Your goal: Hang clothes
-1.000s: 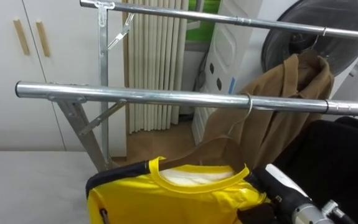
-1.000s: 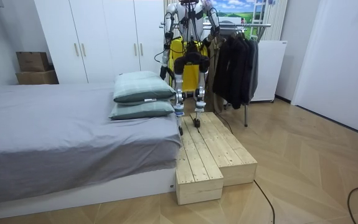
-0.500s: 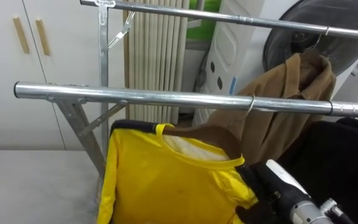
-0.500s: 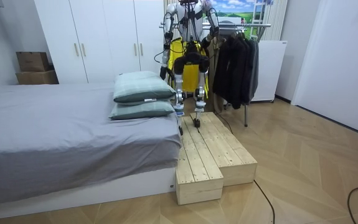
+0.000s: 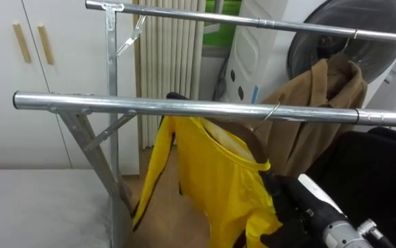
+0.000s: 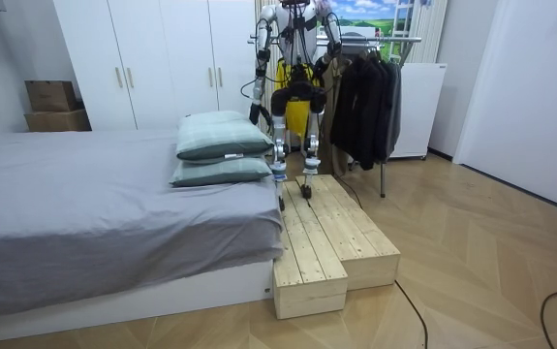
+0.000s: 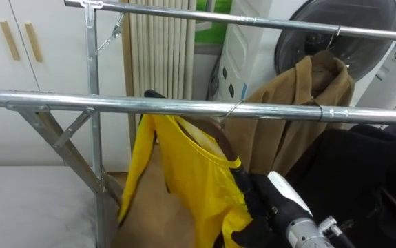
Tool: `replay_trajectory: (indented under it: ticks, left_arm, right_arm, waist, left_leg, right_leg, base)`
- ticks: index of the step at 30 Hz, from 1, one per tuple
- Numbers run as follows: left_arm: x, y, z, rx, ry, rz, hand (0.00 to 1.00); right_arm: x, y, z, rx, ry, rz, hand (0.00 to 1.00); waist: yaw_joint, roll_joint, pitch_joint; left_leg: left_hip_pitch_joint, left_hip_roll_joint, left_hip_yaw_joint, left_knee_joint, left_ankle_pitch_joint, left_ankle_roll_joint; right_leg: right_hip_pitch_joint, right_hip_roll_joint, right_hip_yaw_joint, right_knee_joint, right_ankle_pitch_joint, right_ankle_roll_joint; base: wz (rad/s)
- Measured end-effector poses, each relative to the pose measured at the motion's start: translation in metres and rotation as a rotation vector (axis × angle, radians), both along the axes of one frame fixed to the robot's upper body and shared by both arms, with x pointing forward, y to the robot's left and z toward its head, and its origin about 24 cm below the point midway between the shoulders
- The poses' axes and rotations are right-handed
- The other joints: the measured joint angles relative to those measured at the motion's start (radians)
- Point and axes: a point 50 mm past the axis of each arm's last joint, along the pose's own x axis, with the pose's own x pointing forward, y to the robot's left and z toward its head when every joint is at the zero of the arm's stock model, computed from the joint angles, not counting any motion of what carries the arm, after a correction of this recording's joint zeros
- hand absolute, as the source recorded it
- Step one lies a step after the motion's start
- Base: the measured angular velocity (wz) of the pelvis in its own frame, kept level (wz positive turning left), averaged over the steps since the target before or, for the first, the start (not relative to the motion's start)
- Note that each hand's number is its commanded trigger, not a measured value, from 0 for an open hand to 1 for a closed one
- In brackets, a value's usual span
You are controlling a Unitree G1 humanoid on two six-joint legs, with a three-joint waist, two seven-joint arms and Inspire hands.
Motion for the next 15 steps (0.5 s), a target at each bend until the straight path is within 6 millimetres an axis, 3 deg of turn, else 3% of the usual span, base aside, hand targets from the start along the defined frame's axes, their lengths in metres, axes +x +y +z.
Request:
replay_trajectory:
  ticks: [15]
  left_arm:
    - [0.0015,0.0007,0.0006,0.003,-0.004,0.004,0.00]
  right_arm:
    - [0.0013,-0.0028,0.0070,0.058,-0.026,-0.024,0.00]
  waist:
    - [-0.023,-0.005,-0.0064]
  left_leg:
    - [0.005,0.000,0.005,-0.001,0.000,0.000]
  right_leg:
    - [0.000,0.002,0.001,0.001,0.000,0.000]
  base:
    - [0.00]
